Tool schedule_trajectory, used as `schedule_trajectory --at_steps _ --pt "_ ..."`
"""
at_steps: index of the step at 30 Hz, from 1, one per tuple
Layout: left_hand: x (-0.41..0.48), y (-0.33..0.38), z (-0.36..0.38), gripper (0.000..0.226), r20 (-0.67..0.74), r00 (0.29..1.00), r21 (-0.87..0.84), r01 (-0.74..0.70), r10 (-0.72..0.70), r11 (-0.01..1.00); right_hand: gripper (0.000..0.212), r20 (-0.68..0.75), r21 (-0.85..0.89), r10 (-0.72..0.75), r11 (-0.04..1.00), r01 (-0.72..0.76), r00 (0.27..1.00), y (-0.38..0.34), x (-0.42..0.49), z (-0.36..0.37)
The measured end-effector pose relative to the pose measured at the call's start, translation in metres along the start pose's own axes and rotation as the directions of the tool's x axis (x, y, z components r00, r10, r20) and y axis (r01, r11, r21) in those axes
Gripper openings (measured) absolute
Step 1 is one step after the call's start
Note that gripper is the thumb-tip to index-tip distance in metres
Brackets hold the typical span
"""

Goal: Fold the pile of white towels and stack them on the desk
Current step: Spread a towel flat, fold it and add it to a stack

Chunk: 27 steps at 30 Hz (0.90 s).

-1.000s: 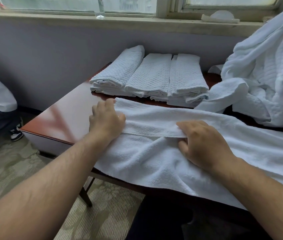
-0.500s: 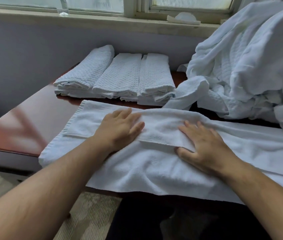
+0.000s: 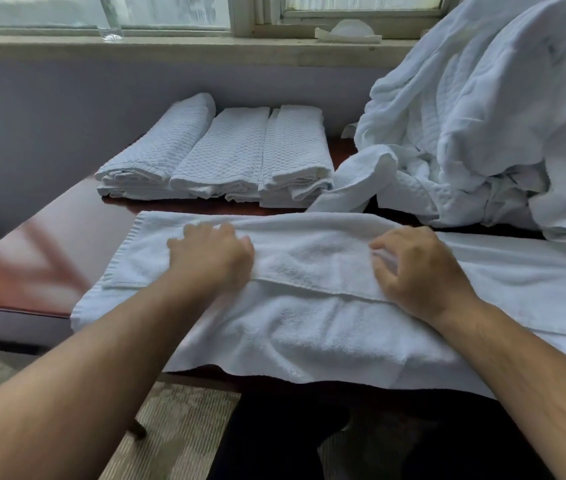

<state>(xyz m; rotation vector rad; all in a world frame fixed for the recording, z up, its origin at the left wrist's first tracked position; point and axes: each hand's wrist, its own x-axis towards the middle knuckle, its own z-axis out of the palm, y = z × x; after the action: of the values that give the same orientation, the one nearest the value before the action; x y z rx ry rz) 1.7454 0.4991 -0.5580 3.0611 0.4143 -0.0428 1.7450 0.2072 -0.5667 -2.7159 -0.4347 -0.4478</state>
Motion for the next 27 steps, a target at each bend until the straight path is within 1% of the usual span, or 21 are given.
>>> schedule_trajectory --at_steps 1,2,3,4,5,6,8,10,12,15,16,17,19,21,22,25,27 --pt "0.007 0.010 -0.003 0.048 -0.067 0.995 -0.042 -0.077 0.074 0.996 0.029 -0.034 -0.029 0.034 0.999 -0.035 0.999 0.002 0.001 0.001" --pt "0.014 0.020 -0.005 0.046 -0.119 0.977 -0.100 -0.191 0.178 0.977 0.034 -0.057 -0.047 0.072 0.996 -0.075 0.996 0.003 0.004 0.002" --pt "0.020 0.031 -0.006 0.047 -0.140 0.951 -0.165 -0.299 0.277 0.940 0.041 -0.065 -0.060 0.111 0.992 -0.115 0.992 0.005 0.007 0.001" --pt "0.025 0.040 -0.006 0.049 -0.132 0.928 -0.217 -0.371 0.350 0.903 0.047 -0.048 -0.076 0.155 0.984 -0.159 0.987 0.008 0.011 0.001" --pt "0.031 0.049 -0.005 0.052 -0.110 0.912 -0.245 -0.409 0.394 0.879 0.051 -0.013 -0.094 0.205 0.974 -0.206 0.979 0.013 0.014 0.000" --pt "0.036 0.055 -0.003 0.054 -0.087 0.905 -0.246 -0.425 0.416 0.871 0.052 0.033 -0.113 0.255 0.962 -0.250 0.966 0.019 0.018 -0.002" --pt "0.047 0.061 -0.001 0.051 -0.067 0.895 -0.185 -0.445 0.440 0.876 0.045 0.118 -0.137 0.317 0.944 -0.301 0.941 0.031 0.024 -0.006" --pt "0.056 0.058 0.000 0.045 -0.095 0.882 -0.140 -0.471 0.462 0.871 0.031 0.137 -0.128 0.304 0.949 -0.288 0.943 0.040 0.028 -0.012" --pt "0.064 0.048 -0.003 0.055 -0.169 0.868 -0.104 -0.487 0.468 0.867 0.022 0.105 -0.093 0.257 0.964 -0.248 0.961 0.047 0.030 -0.017" --pt "0.071 0.036 -0.011 0.068 -0.217 0.853 -0.010 -0.488 0.474 0.873 0.023 0.051 -0.071 0.201 0.978 -0.198 0.978 0.054 0.032 -0.017" --pt "0.074 0.033 -0.014 0.071 -0.195 0.856 -0.017 -0.491 0.479 0.871 0.024 0.033 -0.062 0.190 0.980 -0.188 0.981 0.056 0.032 -0.015" --pt "0.076 0.031 -0.018 0.072 -0.142 0.859 -0.046 -0.501 0.491 0.864 0.025 0.008 -0.046 0.178 0.983 -0.177 0.984 0.057 0.032 -0.013" --pt "0.078 0.029 -0.024 0.072 0.003 0.851 -0.099 -0.523 0.526 0.847 0.026 -0.062 -0.008 0.152 0.988 -0.153 0.986 0.059 0.031 -0.009" --pt "0.081 0.029 -0.029 0.076 0.087 0.843 -0.061 -0.527 0.530 0.848 0.027 -0.103 -0.009 0.124 0.992 -0.126 0.987 0.059 0.031 -0.008" --pt "0.082 0.030 -0.030 0.078 0.093 0.851 -0.009 -0.518 0.516 0.856 0.027 -0.109 -0.021 0.113 0.993 -0.115 0.988 0.059 0.032 -0.007" --pt "0.082 0.034 -0.030 0.089 0.037 0.898 0.159 -0.439 0.439 0.884 0.027 -0.110 -0.043 0.088 0.995 -0.093 0.990 0.058 0.034 -0.005" --pt "0.077 0.033 -0.027 0.091 -0.039 0.898 0.185 -0.424 0.438 0.887 0.027 -0.124 -0.054 0.078 0.995 -0.085 0.989 0.059 0.034 -0.004"
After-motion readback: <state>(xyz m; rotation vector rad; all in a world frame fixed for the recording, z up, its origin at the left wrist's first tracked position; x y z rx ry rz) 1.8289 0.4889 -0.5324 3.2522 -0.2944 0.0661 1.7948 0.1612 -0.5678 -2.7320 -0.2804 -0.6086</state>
